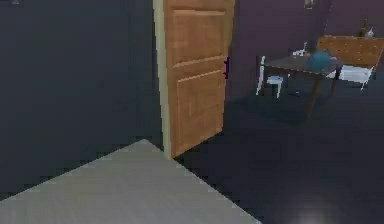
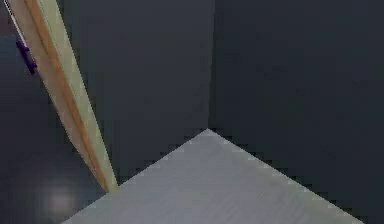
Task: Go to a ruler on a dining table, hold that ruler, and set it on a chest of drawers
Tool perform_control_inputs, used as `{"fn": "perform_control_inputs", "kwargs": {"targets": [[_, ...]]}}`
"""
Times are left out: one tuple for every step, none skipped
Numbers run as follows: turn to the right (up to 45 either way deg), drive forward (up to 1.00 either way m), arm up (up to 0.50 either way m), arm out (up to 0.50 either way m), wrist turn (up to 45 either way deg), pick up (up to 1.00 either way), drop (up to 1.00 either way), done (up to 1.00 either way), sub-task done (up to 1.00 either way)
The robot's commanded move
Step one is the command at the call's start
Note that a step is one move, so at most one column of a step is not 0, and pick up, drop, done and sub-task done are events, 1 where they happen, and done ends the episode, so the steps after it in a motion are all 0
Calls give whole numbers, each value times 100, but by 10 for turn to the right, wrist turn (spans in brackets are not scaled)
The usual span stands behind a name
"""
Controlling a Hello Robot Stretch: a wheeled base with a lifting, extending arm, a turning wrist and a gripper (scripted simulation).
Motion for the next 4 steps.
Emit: {"fn": "perform_control_inputs", "kwargs": {"targets": [[210, 0, 0, 0, 0, 0, 0, 0, 0], [0, 90, 0, 0, 0, 0, 0, 0, 0], [240, 0, 0, 0, 0, 0, 0, 0, 0], [0, 100, 0, 0, 0, 0, 0, 0, 0]]}}
